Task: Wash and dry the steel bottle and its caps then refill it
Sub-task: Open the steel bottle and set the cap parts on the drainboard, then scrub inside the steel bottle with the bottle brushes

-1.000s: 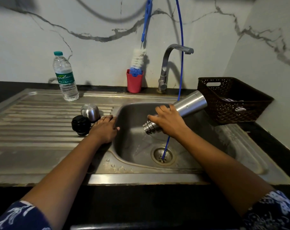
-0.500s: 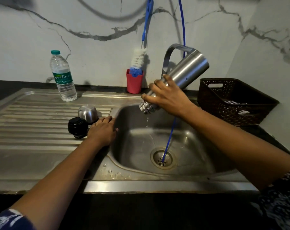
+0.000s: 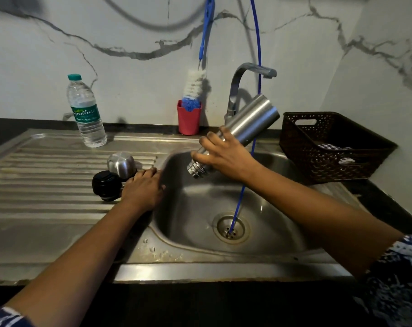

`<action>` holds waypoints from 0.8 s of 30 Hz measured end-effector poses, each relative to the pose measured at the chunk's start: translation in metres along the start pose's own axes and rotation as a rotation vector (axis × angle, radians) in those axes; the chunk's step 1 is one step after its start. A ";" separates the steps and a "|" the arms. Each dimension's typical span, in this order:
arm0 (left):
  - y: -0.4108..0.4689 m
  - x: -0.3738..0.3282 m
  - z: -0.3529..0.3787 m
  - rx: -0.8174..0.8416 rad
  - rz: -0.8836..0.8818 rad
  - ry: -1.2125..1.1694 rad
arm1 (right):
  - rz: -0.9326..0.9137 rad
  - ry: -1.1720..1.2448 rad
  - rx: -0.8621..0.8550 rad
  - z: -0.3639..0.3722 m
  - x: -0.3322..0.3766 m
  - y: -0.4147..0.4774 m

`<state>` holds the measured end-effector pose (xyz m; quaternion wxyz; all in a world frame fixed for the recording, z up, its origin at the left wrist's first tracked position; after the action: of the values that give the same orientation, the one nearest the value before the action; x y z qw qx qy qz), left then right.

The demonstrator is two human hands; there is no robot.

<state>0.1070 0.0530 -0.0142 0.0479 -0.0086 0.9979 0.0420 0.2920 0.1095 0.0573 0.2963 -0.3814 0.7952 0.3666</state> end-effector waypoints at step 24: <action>-0.029 -0.060 -0.064 -0.240 0.181 -0.978 | 1.077 2.066 0.008 -0.074 -0.050 -0.005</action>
<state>0.1618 0.0193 0.0526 0.5039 0.0933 0.8438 0.1593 0.3080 0.0665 0.1342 -0.6854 -0.1105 0.7185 -0.0427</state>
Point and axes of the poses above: each hand's wrist, its own y-axis towards the middle knuckle, its own z-axis out of the palm, x = y × z, the point moved 4 cm from there along y, towards the middle knuckle, and after that the axes turned 6 degrees about z, right-handed, at the moved point
